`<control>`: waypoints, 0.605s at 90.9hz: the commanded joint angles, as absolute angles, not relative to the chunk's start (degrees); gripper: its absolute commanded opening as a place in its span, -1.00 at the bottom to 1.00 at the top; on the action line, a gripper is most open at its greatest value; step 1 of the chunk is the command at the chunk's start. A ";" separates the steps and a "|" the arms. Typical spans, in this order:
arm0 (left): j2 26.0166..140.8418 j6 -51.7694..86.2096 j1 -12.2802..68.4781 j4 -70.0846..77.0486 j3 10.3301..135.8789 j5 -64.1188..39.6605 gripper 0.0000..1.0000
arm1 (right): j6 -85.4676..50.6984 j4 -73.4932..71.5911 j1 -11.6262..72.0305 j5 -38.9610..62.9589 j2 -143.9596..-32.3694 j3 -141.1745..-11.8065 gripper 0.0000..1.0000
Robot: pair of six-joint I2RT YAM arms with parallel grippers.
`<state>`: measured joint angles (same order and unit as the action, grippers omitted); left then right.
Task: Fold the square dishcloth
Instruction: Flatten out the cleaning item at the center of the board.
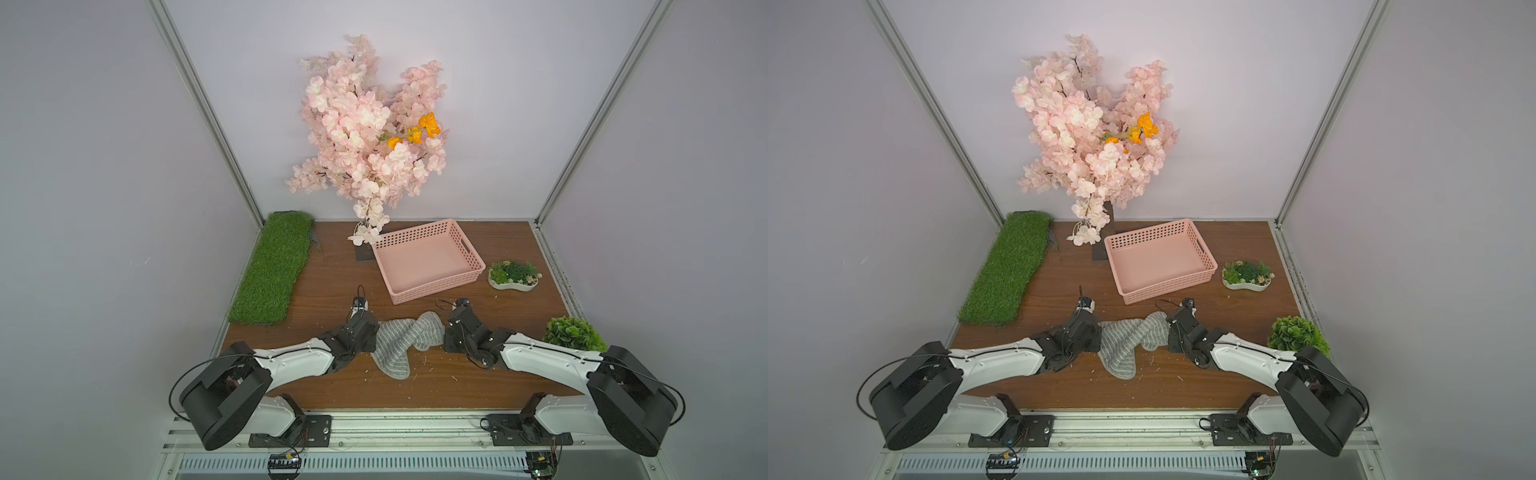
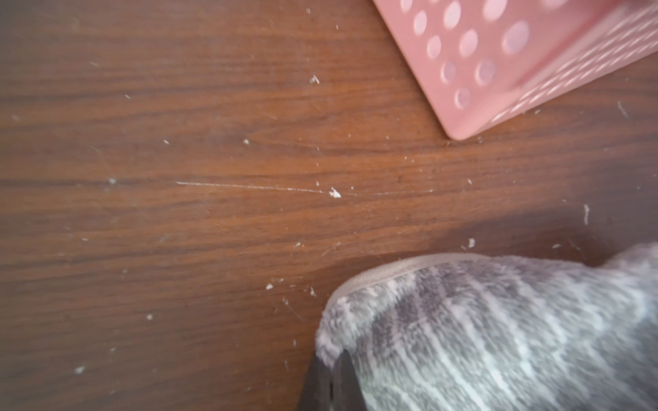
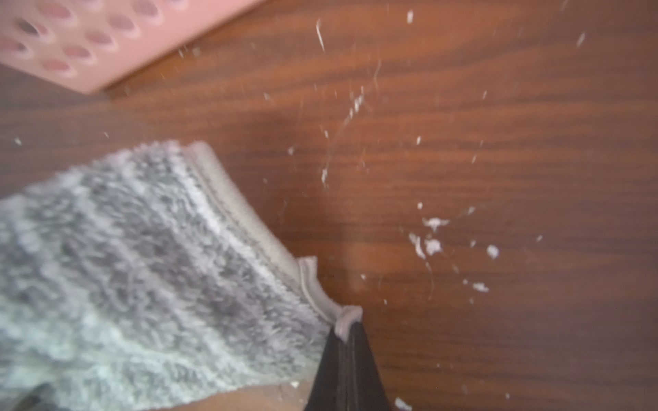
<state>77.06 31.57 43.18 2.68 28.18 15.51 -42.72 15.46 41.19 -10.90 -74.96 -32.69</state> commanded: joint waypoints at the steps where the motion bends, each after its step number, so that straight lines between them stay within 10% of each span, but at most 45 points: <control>1: 73.73 29.32 42.71 0.29 30.72 19.04 -1.00 | -39.52 18.76 41.24 -17.05 -72.46 -38.08 -1.00; 55: 60.90 21.80 42.71 -15.20 45.15 16.16 -0.99 | -33.80 44.78 40.94 -27.94 -53.88 -59.49 -1.00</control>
<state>62.19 23.44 43.18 -8.23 41.10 16.93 -35.05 36.51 41.12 -24.21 -54.68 -55.35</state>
